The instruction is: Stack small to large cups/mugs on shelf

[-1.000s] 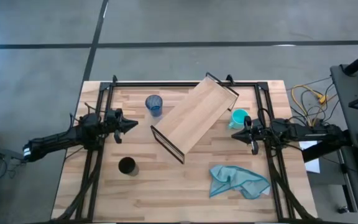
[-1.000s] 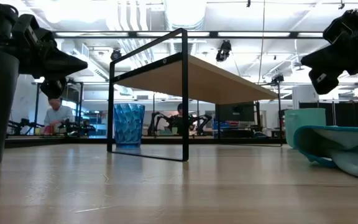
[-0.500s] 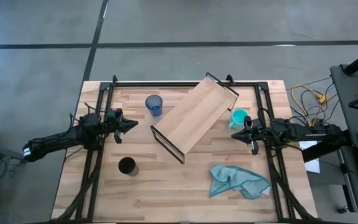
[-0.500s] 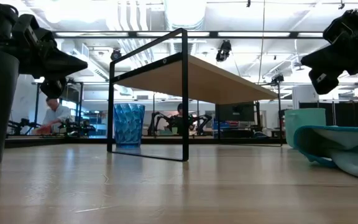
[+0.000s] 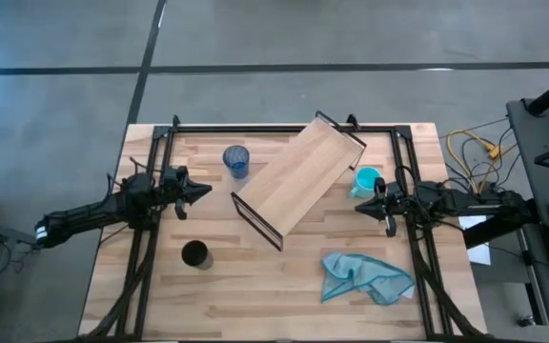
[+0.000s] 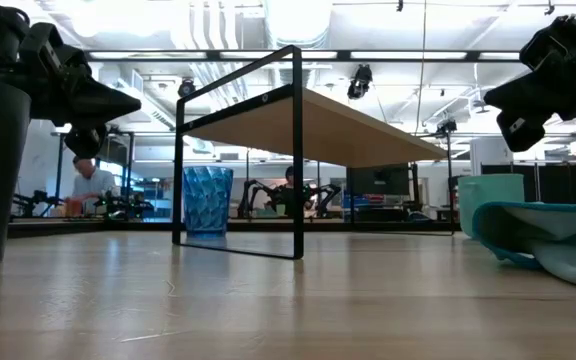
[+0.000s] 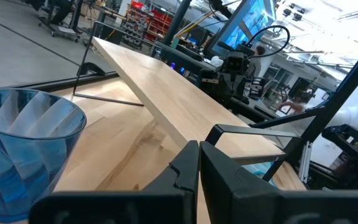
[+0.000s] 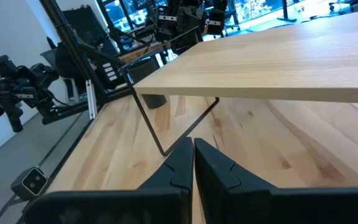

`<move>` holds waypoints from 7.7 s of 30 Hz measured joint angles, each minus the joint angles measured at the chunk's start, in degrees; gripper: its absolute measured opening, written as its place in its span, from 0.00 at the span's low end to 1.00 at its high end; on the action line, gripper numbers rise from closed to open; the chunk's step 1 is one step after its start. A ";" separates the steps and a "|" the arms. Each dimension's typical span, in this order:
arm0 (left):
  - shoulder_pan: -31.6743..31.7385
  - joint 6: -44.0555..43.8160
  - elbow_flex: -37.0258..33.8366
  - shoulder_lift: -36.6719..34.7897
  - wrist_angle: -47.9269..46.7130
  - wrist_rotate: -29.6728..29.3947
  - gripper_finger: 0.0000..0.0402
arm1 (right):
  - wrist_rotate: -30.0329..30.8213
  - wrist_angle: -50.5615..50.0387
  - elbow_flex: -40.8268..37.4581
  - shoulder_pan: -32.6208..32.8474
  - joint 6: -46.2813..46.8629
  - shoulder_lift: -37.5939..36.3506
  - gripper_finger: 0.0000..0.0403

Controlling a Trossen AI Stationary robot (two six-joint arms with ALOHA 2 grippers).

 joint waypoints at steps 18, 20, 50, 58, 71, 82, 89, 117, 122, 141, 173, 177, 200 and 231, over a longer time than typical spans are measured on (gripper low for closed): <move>0.00 0.00 0.00 -0.01 0.00 0.00 0.00 | 0.00 0.00 0.00 0.00 0.00 0.00 0.02; 0.00 0.00 0.00 0.00 0.00 0.01 0.00 | -0.02 0.00 0.00 0.00 0.00 0.00 0.02; -0.01 1.64 0.00 -0.02 -0.30 0.01 0.00 | 14.14 1.73 0.02 -0.02 -4.96 0.00 0.02; 0.07 0.24 0.00 0.25 4.81 -4.57 0.00 | 14.53 6.42 0.01 0.02 -1.91 0.11 0.02; -0.02 15.02 22.80 10.99 1.74 -4.07 0.00 | 11.97 -0.21 32.84 0.26 -19.67 18.26 0.02; 0.00 20.53 54.11 31.76 -12.74 -4.05 0.00 | 11.91 -21.89 71.10 0.26 -18.18 51.22 0.02; 0.00 29.37 58.18 37.13 -13.07 -4.12 0.00 | 11.78 -25.51 87.96 0.26 -12.28 64.45 0.02; 0.00 28.39 58.29 35.91 -11.69 -6.85 0.00 | 29.99 -80.84 121.72 0.01 -3.82 78.08 0.02; 0.00 28.30 58.29 35.88 -11.89 -6.85 0.00 | 29.93 -82.92 119.06 -1.31 -1.70 77.66 0.02; 0.00 23.93 58.29 35.74 -12.11 -6.83 0.00 | 18.52 -83.05 101.25 -11.37 -3.69 76.88 0.29; -0.02 23.93 58.25 39.00 -12.55 -6.79 0.00 | 10.49 -73.44 58.61 -15.80 5.51 72.48 0.29; -0.02 23.91 58.23 38.79 -12.47 -6.79 0.00 | 10.49 -71.50 56.64 -15.80 2.47 72.48 0.29; -0.02 23.78 58.23 38.23 -12.44 -6.78 0.00 | 12.17 -62.26 49.05 -16.00 -9.70 72.37 0.25; -0.01 23.80 58.23 38.23 -12.44 -6.79 0.00 | 11.77 -58.79 45.81 -16.11 -6.74 72.37 0.03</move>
